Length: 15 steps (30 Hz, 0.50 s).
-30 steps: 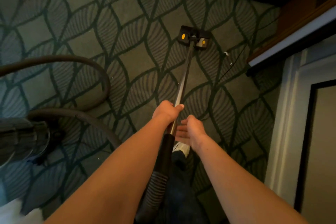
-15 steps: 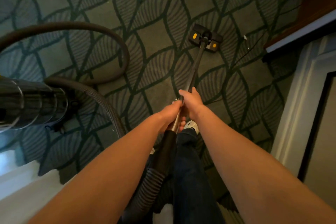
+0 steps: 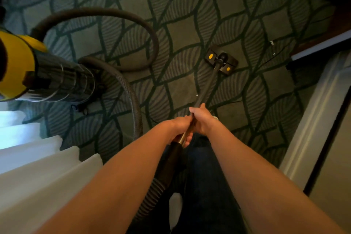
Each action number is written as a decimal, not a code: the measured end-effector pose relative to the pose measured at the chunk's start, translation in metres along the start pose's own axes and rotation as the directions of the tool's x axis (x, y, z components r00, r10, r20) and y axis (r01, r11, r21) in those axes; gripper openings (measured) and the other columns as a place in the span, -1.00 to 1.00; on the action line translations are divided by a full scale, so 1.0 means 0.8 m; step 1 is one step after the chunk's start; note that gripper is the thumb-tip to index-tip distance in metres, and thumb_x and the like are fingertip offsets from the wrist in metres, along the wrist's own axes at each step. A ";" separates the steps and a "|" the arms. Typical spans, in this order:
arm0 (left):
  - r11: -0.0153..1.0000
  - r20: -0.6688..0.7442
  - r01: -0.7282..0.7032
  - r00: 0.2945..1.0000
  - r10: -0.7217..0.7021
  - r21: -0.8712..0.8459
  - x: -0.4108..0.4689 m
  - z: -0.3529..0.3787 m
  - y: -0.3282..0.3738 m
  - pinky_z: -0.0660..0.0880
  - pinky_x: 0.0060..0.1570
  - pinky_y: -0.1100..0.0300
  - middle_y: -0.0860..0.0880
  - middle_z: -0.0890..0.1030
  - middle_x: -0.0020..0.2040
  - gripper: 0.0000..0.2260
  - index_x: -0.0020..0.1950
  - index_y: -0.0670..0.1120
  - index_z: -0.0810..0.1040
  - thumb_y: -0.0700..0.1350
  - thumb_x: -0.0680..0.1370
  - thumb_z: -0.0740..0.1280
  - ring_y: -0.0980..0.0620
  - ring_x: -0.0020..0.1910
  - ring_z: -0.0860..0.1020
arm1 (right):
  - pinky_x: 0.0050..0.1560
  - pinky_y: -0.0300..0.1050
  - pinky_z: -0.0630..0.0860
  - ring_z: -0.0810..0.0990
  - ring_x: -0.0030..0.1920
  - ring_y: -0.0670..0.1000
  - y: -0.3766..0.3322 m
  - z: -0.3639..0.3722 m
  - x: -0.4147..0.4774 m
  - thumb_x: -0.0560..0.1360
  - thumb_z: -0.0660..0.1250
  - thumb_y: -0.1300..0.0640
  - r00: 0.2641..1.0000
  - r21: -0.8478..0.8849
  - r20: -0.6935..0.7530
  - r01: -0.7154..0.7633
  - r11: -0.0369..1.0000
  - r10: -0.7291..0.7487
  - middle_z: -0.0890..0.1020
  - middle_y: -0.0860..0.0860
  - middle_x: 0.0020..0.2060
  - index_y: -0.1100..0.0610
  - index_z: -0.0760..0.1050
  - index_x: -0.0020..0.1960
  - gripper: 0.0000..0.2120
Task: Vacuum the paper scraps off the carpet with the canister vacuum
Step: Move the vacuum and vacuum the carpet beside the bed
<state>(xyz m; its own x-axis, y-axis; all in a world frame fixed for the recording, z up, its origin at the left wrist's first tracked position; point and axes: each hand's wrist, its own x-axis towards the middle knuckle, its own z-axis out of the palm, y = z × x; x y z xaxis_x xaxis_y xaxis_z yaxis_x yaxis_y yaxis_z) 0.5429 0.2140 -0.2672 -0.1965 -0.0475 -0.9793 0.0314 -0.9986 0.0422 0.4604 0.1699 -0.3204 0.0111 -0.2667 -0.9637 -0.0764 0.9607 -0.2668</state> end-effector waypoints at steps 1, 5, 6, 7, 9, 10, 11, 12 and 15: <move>1.000 -0.001 0.014 1.000 -0.014 0.003 -0.004 -0.001 -0.010 0.45 -0.53 0.29 -0.03 0.44 -0.50 -0.46 -0.24 -0.12 0.43 0.28 0.62 -0.02 0.10 -0.58 0.42 | -0.17 0.09 0.55 0.56 -0.05 0.12 0.009 0.001 -0.008 0.65 0.14 0.25 1.000 0.011 0.010 -0.012 1.000 0.011 0.36 0.22 0.38 -0.15 -0.16 0.60 -0.30; 0.998 -0.016 0.069 0.997 -0.069 0.009 -0.022 -0.014 -0.051 0.46 -0.49 0.26 -0.03 0.45 -0.49 -0.46 -0.23 -0.13 0.46 0.27 0.61 0.00 0.09 -0.55 0.43 | 0.05 0.14 0.53 0.54 0.06 0.14 0.042 0.014 -0.036 0.66 0.11 0.25 0.995 -0.001 0.055 -0.079 0.997 0.079 0.32 0.23 0.43 -0.17 -0.23 0.59 -0.28; 0.997 -0.018 0.081 0.997 -0.081 0.013 -0.027 -0.017 -0.060 0.46 -0.49 0.26 -0.03 0.45 -0.48 -0.46 -0.22 -0.13 0.46 0.28 0.61 0.00 0.09 -0.54 0.43 | 0.05 0.15 0.53 0.55 0.03 0.14 0.051 0.018 -0.042 0.66 0.11 0.25 0.994 -0.005 0.058 -0.096 0.995 0.096 0.34 0.23 0.41 -0.18 -0.27 0.58 -0.26; 0.996 -0.019 0.091 0.996 -0.091 0.017 -0.034 -0.019 -0.068 0.46 -0.49 0.27 -0.03 0.44 -0.47 -0.46 -0.22 -0.13 0.46 0.27 0.62 0.00 0.09 -0.53 0.43 | 0.02 0.15 0.53 0.55 -0.02 0.12 0.059 0.023 -0.048 0.66 0.10 0.25 0.992 -0.009 0.065 -0.110 0.994 0.111 0.37 0.23 0.37 -0.18 -0.30 0.57 -0.25; 0.995 -0.017 0.098 0.995 -0.098 0.021 -0.045 -0.024 -0.086 0.46 -0.49 0.27 -0.03 0.45 -0.47 -0.46 -0.23 -0.14 0.45 0.27 0.62 0.00 0.09 -0.53 0.43 | -0.06 0.14 0.53 0.55 -0.09 0.11 0.074 0.031 -0.062 0.66 0.09 0.24 0.989 -0.031 0.078 -0.125 0.992 0.127 0.43 0.22 0.27 -0.17 -0.32 0.57 -0.26; 0.995 -0.015 0.098 0.995 -0.097 0.026 -0.051 -0.026 -0.094 0.46 -0.48 0.26 -0.03 0.45 -0.47 -0.46 -0.23 -0.14 0.46 0.27 0.62 0.01 0.09 -0.53 0.44 | -0.04 0.15 0.53 0.55 -0.06 0.13 0.081 0.033 -0.069 0.66 0.08 0.24 0.988 -0.038 0.082 -0.128 0.991 0.131 0.42 0.23 0.29 -0.16 -0.33 0.57 -0.27; 0.995 -0.019 0.098 0.995 -0.098 0.035 -0.056 -0.028 -0.101 0.46 -0.48 0.24 -0.03 0.45 -0.47 -0.46 -0.22 -0.14 0.46 0.27 0.62 0.01 0.09 -0.52 0.44 | 0.00 0.17 0.52 0.55 0.01 0.15 0.089 0.036 -0.075 0.66 0.08 0.24 0.987 -0.038 0.086 -0.132 0.991 0.135 0.40 0.23 0.34 -0.16 -0.33 0.57 -0.27; 0.994 -0.026 0.101 0.995 -0.100 0.046 -0.060 -0.030 -0.109 0.46 -0.48 0.24 -0.03 0.45 -0.46 -0.46 -0.22 -0.14 0.46 0.26 0.62 0.01 0.09 -0.52 0.44 | 0.03 0.18 0.52 0.54 0.07 0.17 0.096 0.039 -0.082 0.66 0.08 0.24 0.986 -0.039 0.087 -0.141 0.989 0.143 0.38 0.23 0.38 -0.16 -0.32 0.57 -0.27; 0.988 -0.041 0.135 0.990 -0.132 0.072 -0.075 -0.036 -0.127 0.46 -0.49 0.24 -0.03 0.44 -0.45 -0.45 -0.25 -0.14 0.45 0.27 0.61 0.01 0.09 -0.52 0.43 | 0.05 0.16 0.52 0.51 0.17 0.21 0.114 0.049 -0.100 0.66 0.09 0.23 0.980 -0.053 0.099 -0.166 0.985 0.171 0.34 0.22 0.43 -0.15 -0.32 0.58 -0.27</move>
<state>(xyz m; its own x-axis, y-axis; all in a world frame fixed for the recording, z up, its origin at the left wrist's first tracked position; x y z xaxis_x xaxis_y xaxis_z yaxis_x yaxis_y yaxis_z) 0.5799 0.3191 -0.2184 -0.1590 0.0861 -0.9835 -0.0662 -0.9949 -0.0764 0.4913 0.2819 -0.2679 0.0969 -0.0900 -0.9912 -0.1300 0.9862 -0.1022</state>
